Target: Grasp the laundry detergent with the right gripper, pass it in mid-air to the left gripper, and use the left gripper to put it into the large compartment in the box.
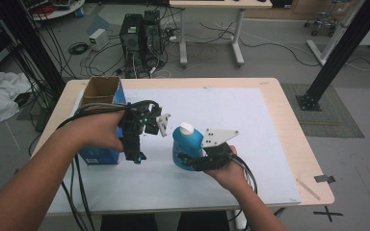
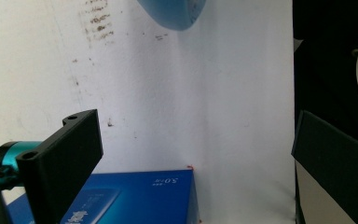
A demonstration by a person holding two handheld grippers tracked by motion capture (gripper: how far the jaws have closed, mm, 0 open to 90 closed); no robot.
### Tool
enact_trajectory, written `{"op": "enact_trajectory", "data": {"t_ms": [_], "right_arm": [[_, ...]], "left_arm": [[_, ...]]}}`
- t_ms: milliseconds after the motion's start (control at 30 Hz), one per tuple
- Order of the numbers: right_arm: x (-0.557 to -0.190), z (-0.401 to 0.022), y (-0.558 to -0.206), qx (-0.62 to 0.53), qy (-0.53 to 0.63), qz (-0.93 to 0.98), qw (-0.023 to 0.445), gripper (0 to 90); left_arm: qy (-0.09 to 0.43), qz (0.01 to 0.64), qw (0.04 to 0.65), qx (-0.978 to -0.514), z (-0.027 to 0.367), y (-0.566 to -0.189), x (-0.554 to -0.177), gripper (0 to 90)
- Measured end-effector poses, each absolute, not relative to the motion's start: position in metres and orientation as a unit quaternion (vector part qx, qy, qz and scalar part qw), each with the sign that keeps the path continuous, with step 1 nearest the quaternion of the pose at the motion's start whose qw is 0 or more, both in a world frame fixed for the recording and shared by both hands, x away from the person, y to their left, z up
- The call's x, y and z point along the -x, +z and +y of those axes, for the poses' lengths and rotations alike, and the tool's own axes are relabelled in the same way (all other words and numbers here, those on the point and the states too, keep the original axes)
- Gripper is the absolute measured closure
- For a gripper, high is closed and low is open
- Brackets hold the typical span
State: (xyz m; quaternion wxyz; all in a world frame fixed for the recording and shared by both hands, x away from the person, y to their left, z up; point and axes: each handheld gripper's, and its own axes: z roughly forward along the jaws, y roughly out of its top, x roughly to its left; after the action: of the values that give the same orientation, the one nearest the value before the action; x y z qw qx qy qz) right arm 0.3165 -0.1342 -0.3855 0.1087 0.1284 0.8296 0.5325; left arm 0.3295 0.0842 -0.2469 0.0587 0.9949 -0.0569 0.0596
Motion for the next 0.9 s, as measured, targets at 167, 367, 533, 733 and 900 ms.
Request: {"op": "enact_trajectory", "data": {"t_ms": [167, 367, 533, 733, 900], "right_arm": [[-0.315, -0.128, -0.389, -0.101, 0.536, 0.833, 0.092, 46.2], [-0.313, -0.120, -0.391, -0.077, 0.538, 0.836, 0.074, 46.2], [-0.313, -0.113, -0.392, -0.057, 0.536, 0.840, 0.063, 46.2], [-0.312, -0.104, -0.393, -0.040, 0.531, 0.845, 0.058, 46.2], [-0.312, -0.098, -0.393, -0.032, 0.531, 0.845, 0.050, 46.2]], "left_arm": [[0.056, -0.066, 0.058, -0.995, 0.078, -0.245, -0.328, 1.7], [0.050, -0.074, 0.057, -0.994, 0.072, -0.243, -0.325, 1.7], [0.045, -0.080, 0.054, -0.994, 0.067, -0.243, -0.322, 1.7], [0.045, -0.081, 0.051, -0.994, 0.062, -0.243, -0.322, 1.7], [0.044, -0.084, 0.048, -0.994, 0.060, -0.244, -0.320, 1.7]]}}
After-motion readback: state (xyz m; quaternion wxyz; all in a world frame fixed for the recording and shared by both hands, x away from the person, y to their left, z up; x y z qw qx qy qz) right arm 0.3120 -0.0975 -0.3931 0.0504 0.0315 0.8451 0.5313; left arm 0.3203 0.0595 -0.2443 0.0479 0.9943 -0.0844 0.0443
